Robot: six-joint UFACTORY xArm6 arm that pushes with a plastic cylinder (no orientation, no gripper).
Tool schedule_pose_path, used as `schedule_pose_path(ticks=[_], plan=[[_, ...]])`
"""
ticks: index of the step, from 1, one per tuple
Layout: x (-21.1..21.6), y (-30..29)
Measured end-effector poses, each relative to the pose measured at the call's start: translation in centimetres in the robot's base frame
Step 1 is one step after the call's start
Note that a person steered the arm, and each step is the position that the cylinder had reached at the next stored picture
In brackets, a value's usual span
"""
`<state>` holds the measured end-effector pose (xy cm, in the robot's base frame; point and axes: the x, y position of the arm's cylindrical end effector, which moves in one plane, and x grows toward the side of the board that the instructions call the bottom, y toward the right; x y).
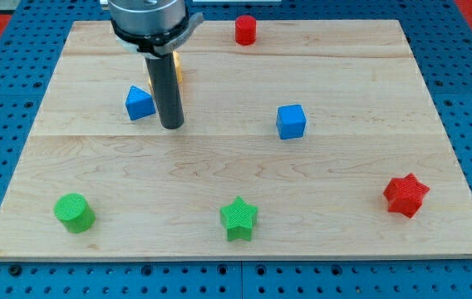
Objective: Push the red star to the center
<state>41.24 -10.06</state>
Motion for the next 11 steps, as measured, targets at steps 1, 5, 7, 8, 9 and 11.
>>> schedule_pose_path(ticks=[1, 5, 7, 8, 9, 11], plan=[[-1.4, -1.7], [7.0, 5.2], [10.0, 17.0], [13.3, 18.2], [16.7, 25.1], [19.6, 36.8]])
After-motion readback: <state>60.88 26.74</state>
